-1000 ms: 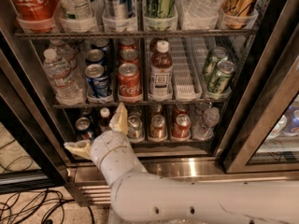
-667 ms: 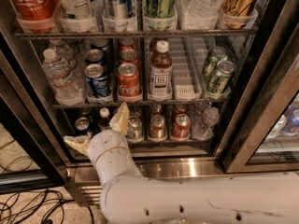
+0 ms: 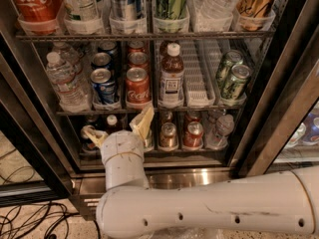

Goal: Pick pepsi can from middle shelf of fridge

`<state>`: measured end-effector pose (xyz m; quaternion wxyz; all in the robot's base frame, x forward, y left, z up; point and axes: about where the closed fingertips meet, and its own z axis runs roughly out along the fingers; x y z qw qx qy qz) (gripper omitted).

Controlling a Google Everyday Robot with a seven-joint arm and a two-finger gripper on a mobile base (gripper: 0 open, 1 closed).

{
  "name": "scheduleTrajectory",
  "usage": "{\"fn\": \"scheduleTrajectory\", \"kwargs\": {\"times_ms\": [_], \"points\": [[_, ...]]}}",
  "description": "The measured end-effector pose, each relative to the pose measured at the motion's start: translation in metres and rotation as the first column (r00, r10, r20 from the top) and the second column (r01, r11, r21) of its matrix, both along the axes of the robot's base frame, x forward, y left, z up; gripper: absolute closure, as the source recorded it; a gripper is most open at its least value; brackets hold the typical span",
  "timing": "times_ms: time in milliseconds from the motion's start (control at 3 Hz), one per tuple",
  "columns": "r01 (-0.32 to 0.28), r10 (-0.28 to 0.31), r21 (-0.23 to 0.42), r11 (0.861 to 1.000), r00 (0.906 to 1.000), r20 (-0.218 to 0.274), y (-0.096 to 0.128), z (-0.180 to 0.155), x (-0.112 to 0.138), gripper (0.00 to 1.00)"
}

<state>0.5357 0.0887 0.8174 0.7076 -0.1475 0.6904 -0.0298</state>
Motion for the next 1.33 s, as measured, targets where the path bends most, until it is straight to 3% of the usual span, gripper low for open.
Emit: {"fn": "scheduleTrajectory", "kwargs": {"times_ms": [333, 667, 1333], "points": [[0.000, 0.000, 0.000, 1.000, 1.0000, 0.000, 0.000, 0.000, 0.000, 0.00], [-0.001, 0.001, 0.017, 1.000, 0.9992, 0.040, 0.006, 0.003, 0.007, 0.16], [0.011, -0.017, 0.042, 0.999, 0.9898, 0.141, 0.015, 0.018, 0.025, 0.20]]}}
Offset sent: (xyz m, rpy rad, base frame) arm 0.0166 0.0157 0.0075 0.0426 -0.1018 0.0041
